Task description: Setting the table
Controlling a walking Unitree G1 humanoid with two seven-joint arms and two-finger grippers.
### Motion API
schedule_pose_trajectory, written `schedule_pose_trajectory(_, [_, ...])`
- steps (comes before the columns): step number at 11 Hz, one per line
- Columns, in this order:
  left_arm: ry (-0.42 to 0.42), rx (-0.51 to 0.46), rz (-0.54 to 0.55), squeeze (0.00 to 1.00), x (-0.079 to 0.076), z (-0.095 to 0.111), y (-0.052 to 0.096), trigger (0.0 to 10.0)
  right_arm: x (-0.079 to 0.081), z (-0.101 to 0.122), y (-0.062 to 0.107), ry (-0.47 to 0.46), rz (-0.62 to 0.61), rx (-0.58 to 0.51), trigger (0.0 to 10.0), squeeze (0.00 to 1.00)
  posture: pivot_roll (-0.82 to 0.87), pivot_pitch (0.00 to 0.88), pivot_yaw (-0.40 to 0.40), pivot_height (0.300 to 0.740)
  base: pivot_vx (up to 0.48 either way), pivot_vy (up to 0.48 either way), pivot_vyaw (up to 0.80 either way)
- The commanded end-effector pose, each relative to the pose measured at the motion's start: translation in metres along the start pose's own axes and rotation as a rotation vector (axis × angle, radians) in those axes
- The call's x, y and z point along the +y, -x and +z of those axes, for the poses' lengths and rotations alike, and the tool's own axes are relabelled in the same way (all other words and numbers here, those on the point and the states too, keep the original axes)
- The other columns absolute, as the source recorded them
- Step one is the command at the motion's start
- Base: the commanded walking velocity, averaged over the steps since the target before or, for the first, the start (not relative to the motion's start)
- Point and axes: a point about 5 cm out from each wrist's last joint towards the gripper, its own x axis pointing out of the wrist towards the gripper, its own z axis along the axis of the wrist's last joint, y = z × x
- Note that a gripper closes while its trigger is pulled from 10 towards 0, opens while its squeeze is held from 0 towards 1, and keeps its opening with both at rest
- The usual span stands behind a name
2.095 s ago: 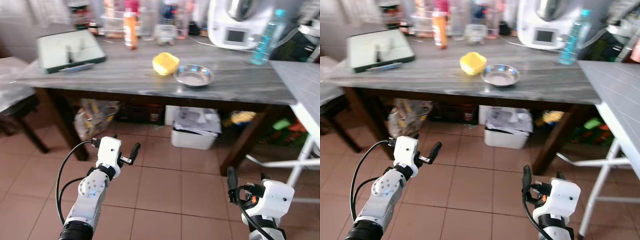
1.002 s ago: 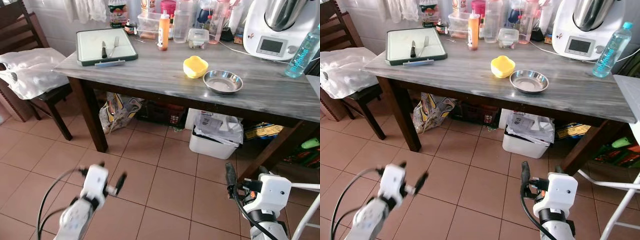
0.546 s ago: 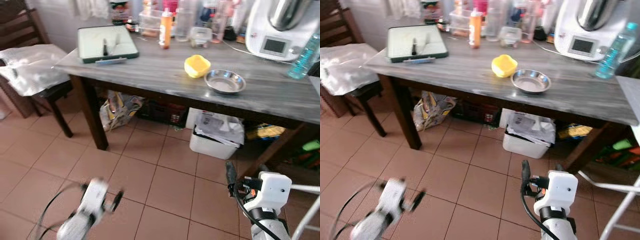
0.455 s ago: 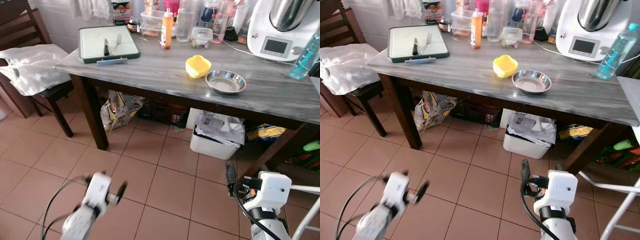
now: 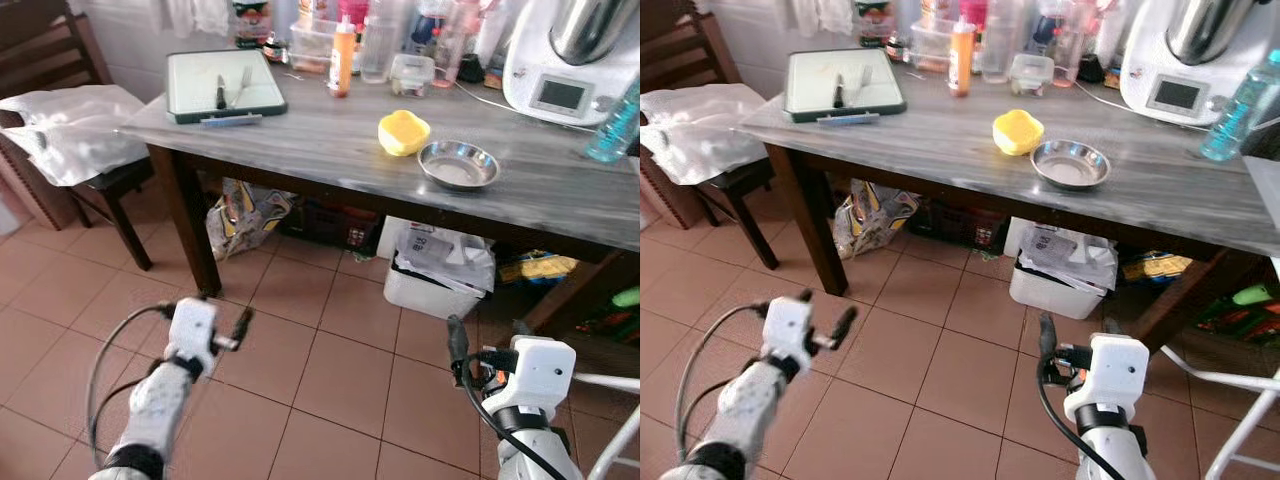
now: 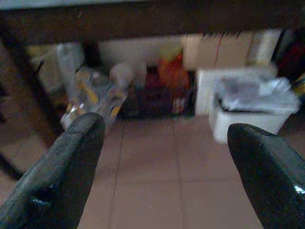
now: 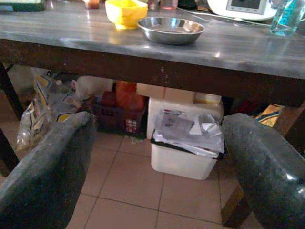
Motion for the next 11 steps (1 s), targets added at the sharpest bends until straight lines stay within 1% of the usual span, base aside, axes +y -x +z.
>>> schedule_pose_trajectory(1, [-0.009,-0.091,-0.030,0.00,-0.007,0.018,-0.008,10.0,-0.004,0.000,0.000,0.008,-0.010,0.006,10.0,0.00,0.00,0.051,-0.032,0.740,0.000,0.000,0.00])
schedule_pose_trajectory(3, [0.008,-0.190,-0.040,0.00,-0.011,0.044,-0.013,10.0,-0.005,-0.003,0.004,0.007,-0.019,0.013,10.0,0.00,0.00,0.053,-0.029,0.740,0.000,0.000,0.00])
schedule_pose_trajectory(4, [0.007,-0.209,-0.048,0.00,-0.013,0.050,-0.014,10.0,-0.005,-0.003,0.004,0.007,-0.020,0.013,10.0,0.00,0.00,0.056,-0.027,0.740,0.000,0.000,0.00])
schedule_pose_trajectory(5, [-0.019,-0.230,-0.058,0.00,-0.019,0.061,-0.013,10.0,-0.004,-0.003,0.005,0.004,-0.026,0.015,10.0,0.00,0.00,0.058,-0.024,0.740,0.000,0.000,0.00])
schedule_pose_trajectory(6, [-0.038,-0.198,-0.057,0.00,-0.019,0.060,-0.006,10.0,-0.004,-0.005,0.006,-0.001,-0.034,0.025,10.0,0.00,0.00,0.063,-0.019,0.740,0.000,0.000,0.00])
schedule_pose_trajectory(8, [-0.043,-0.176,-0.060,0.00,-0.019,0.062,0.001,10.0,-0.004,-0.006,0.008,-0.006,-0.041,0.028,10.0,0.00,0.00,0.068,-0.011,0.740,0.000,0.000,-0.65])
schedule_pose_trajectory(9, [-0.062,-0.175,-0.061,0.00,-0.020,0.064,0.002,10.0,-0.004,-0.006,0.009,-0.007,-0.043,0.027,10.0,0.00,0.00,0.068,-0.012,0.740,0.000,0.000,-0.46])
schedule_pose_trajectory(11, [-0.060,-0.159,-0.071,0.00,-0.026,0.068,0.002,10.0,-0.004,-0.005,0.009,-0.006,-0.045,0.024,10.0,0.00,0.00,0.066,-0.012,0.740,0.000,0.000,0.00])
